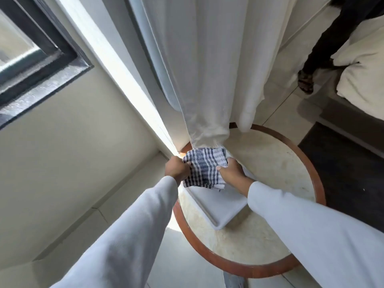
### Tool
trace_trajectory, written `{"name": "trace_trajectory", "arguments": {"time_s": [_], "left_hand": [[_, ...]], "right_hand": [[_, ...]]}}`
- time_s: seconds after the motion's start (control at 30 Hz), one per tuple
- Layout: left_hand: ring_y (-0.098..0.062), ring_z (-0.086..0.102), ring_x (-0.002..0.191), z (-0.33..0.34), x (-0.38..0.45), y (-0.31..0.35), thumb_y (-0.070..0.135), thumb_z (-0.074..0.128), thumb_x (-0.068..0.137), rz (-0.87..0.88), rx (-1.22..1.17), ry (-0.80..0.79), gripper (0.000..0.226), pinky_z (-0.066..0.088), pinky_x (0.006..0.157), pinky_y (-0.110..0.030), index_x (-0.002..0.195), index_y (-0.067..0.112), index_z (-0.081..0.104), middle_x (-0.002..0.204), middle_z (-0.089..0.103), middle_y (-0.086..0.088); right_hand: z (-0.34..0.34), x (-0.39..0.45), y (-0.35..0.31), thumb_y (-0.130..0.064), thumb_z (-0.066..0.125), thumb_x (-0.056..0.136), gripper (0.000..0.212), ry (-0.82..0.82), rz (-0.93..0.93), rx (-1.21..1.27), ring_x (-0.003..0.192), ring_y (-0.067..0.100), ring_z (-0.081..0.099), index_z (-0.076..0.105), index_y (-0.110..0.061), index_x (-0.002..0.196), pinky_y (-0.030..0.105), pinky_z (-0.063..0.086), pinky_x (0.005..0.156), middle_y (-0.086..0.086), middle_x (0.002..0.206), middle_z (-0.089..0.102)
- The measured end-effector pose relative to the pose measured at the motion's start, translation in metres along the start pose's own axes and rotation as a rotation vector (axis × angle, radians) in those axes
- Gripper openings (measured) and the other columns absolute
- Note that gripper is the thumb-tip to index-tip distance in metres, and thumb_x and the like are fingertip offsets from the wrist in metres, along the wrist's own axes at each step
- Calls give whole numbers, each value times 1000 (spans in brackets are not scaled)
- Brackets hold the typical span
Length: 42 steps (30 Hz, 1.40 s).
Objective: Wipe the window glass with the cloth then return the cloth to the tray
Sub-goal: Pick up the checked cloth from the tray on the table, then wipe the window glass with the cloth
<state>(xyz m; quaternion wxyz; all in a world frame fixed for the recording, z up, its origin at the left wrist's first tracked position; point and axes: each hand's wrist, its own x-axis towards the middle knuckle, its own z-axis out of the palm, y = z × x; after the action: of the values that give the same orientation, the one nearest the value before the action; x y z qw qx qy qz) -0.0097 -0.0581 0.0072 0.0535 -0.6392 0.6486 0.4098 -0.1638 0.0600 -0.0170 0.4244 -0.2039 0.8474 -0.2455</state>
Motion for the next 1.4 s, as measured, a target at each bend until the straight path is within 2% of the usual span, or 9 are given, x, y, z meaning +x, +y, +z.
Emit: {"name": "trace_trajectory", "arguments": {"time_s": [0.2, 0.33, 0.5, 0.63, 0.8, 0.93, 1.2, 1.3, 1.4], "left_hand": [[-17, 48, 62, -147, -65, 29, 31, 69, 107, 39, -152, -44, 30, 37, 58, -27, 83, 13, 63, 76, 57, -5], [-16, 48, 71, -268, -133, 46, 31, 68, 107, 117, -295, -3, 25, 37, 62, -27, 87, 17, 62, 87, 59, -5], [-22, 66, 93, -408, -233, 58, 25, 75, 104, 257, -520, 127, 11, 41, 67, -29, 96, 17, 73, 96, 76, -5], [-4, 78, 67, -497, -307, 56, 8, 74, 102, 371, -694, 241, 18, 58, 63, -15, 119, 1, 75, 94, 81, -9], [-24, 74, 103, -587, -368, 34, 24, 77, 101, 484, -791, 420, 34, 53, 81, -29, 131, 8, 74, 119, 82, -12], [-13, 67, 79, -644, -398, 12, 40, 71, 104, 566, -871, 553, 30, 48, 82, -32, 117, 14, 79, 98, 80, -1], [-4, 79, 72, -745, -398, -34, 29, 66, 109, 818, -980, 832, 22, 64, 59, -25, 124, 14, 72, 86, 85, 4], [-11, 75, 68, -774, -384, -50, 28, 64, 110, 889, -929, 907, 17, 65, 57, -32, 121, 17, 70, 87, 80, -6], [-19, 78, 70, -802, -368, -71, 25, 67, 108, 904, -861, 960, 10, 68, 64, -44, 115, 22, 72, 91, 82, -20]], "right_hand": [[-54, -84, -116, -16, 68, 101, 31, -88, -224, 82, 114, 29, 73, 70, -12, 132, 34, 57, 99, 8, 123, 77], [-89, -156, -220, -16, 73, 99, 21, -125, -393, 87, 87, 10, 71, 77, -18, 120, 20, 51, 74, -1, 103, 77], [-126, -256, -344, -6, 70, 101, 12, -245, -600, 153, 95, 24, 74, 75, -14, 108, 44, 62, 96, 18, 112, 81], [-139, -322, -424, -3, 70, 102, 14, -395, -713, 278, 92, 27, 81, 74, -10, 113, 50, 68, 89, 16, 112, 83], [-130, -395, -515, -7, 67, 104, 20, -576, -876, 441, 105, 32, 83, 73, -9, 123, 50, 69, 86, 14, 115, 84], [-103, -448, -578, -9, 66, 104, 19, -614, -996, 511, 115, 45, 76, 74, -7, 122, 67, 63, 95, 25, 124, 77], [-18, -515, -675, -22, 58, 103, 24, -865, -1039, 598, 101, 39, 69, 81, -21, 96, 63, 54, 96, 13, 96, 77], [27, -527, -705, -35, 60, 105, 36, -1142, -937, 620, 110, 40, 69, 73, -9, 126, 66, 49, 113, 20, 111, 74], [70, -535, -726, -28, 53, 110, 45, -1199, -769, 706, 118, 39, 75, 60, 1, 143, 57, 63, 99, 25, 131, 74]]}}
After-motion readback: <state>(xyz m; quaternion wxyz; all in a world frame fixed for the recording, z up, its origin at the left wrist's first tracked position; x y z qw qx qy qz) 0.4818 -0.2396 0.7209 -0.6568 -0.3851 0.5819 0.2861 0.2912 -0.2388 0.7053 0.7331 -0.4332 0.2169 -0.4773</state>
